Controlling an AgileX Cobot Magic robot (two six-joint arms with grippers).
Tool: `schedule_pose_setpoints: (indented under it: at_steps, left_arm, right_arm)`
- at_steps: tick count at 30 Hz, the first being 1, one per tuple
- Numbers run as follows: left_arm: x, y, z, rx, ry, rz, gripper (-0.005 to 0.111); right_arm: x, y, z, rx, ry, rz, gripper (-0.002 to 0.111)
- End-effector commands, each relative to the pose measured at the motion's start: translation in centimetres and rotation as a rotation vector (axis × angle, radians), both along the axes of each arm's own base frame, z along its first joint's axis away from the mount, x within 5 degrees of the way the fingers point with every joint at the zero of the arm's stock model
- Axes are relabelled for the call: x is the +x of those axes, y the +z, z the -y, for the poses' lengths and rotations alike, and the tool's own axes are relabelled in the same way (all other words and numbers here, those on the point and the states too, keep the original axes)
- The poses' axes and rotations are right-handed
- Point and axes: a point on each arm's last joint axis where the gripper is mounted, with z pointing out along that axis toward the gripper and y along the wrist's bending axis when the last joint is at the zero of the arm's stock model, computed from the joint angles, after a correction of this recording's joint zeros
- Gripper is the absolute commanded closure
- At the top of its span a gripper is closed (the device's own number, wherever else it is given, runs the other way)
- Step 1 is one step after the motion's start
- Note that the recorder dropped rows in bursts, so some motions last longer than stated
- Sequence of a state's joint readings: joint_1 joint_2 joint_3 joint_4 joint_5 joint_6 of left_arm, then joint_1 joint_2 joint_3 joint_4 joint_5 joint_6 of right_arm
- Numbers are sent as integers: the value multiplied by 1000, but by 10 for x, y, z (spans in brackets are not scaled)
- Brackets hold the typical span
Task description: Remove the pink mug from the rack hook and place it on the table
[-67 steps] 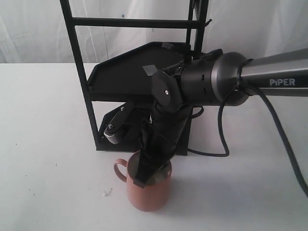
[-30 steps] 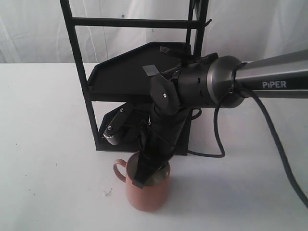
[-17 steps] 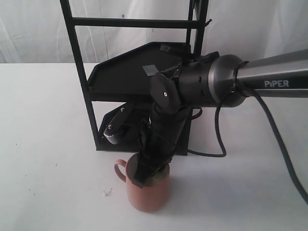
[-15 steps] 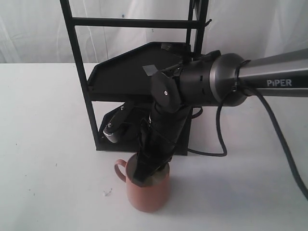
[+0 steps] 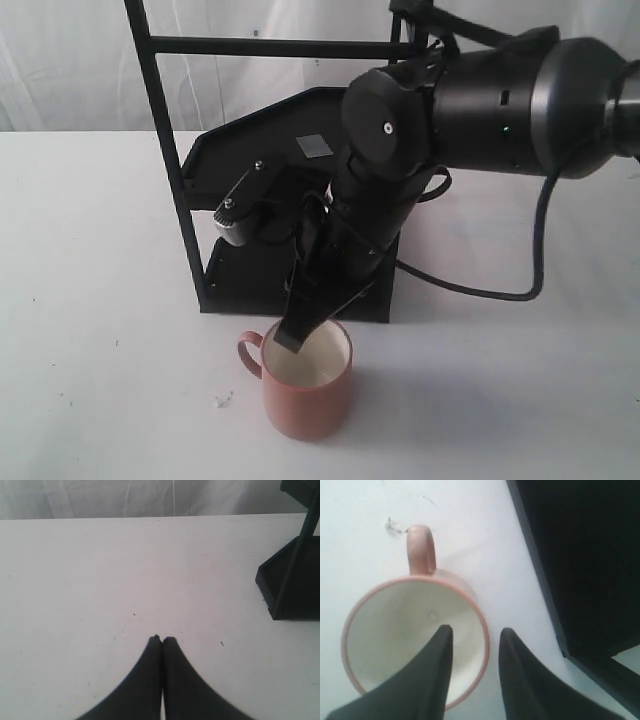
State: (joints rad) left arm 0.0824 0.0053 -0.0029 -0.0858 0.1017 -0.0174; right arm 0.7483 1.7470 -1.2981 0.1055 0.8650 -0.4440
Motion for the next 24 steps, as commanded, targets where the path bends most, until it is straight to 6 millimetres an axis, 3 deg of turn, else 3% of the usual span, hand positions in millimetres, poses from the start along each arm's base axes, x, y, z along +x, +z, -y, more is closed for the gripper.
schedule_pose_setpoints:
  at_steps: [1,8,16,24]
  left_arm:
    - [0,0,0,-11,-2,7,107]
    - [0,0,0,-11,-2,7,107]
    - [0,0,0,-11,-2,7,107]
    - [0,0,0,-11,-2,7,107]
  right_arm:
    - [-7,20,5,31,-14,14,78]
    - [-18,42,15,56,-42,19,78]
    - [-45,84,40,164,-77,107,78]
    - [-85,88,78,245,-125,160,78]
